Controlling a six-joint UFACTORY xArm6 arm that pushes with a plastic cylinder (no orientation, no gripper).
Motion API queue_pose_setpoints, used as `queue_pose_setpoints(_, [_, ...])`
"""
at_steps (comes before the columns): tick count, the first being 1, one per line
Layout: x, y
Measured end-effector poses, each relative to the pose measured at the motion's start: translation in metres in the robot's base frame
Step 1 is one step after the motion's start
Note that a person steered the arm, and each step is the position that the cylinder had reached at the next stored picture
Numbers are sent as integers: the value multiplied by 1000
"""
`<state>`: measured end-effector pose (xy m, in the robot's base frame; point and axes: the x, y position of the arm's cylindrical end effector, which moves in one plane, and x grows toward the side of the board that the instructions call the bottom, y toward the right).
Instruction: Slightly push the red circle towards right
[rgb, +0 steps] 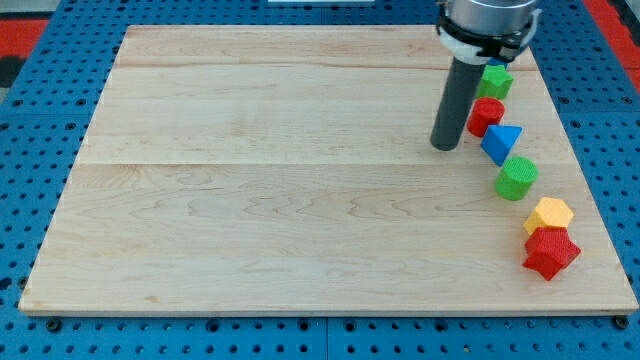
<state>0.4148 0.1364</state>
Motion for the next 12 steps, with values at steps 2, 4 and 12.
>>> queue_pose_setpoints(2, [0, 56])
queue_pose_setpoints(4, [-27, 9])
queue_pose_setpoints(12, [-26, 10])
